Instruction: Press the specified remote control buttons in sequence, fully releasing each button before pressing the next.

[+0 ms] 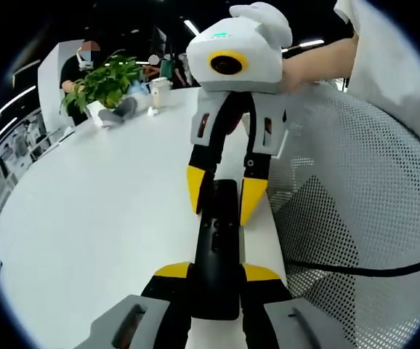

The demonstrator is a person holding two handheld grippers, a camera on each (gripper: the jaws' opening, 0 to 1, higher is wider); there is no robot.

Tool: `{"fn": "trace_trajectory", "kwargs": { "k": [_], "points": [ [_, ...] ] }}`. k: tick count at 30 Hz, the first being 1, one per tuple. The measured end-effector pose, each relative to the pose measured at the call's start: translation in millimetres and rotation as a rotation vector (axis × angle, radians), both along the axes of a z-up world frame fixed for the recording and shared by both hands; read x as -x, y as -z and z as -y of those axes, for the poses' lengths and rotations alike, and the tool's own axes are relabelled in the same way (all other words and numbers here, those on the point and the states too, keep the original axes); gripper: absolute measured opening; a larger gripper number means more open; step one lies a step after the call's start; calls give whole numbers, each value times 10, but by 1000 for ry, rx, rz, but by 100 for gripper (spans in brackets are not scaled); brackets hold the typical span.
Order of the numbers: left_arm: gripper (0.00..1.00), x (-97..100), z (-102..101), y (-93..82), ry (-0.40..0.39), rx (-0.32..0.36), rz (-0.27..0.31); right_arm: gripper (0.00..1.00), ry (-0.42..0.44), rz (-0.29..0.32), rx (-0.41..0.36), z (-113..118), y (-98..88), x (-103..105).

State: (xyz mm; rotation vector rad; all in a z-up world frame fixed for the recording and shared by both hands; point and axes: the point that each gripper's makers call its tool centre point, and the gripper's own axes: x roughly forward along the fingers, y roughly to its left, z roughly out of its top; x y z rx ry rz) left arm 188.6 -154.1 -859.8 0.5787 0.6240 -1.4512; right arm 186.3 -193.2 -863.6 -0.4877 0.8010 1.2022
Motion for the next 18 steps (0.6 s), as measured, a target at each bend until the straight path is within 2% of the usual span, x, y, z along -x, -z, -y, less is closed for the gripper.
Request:
{"fn": "trace_trajectory", "kwargs": {
  "k": [1, 2, 5, 10, 18],
  "points": [
    [24, 20, 6, 4, 0, 0, 0, 26, -17, 15, -25, -15, -22, -17],
    [24, 22, 10, 3, -6, 0, 1, 26, 3, 1, -21, 8, -15, -8],
    [24, 48, 8, 4, -21, 3, 5, 27, 0, 11, -32, -2, -20, -4],
    [24, 48, 1, -4, -44, 13, 4, 26, -77, 91, 35, -4, 11, 9],
    [24, 38, -7, -5, -80, 32, 2, 23, -129, 131, 56, -37, -1, 47]
  ]
}}
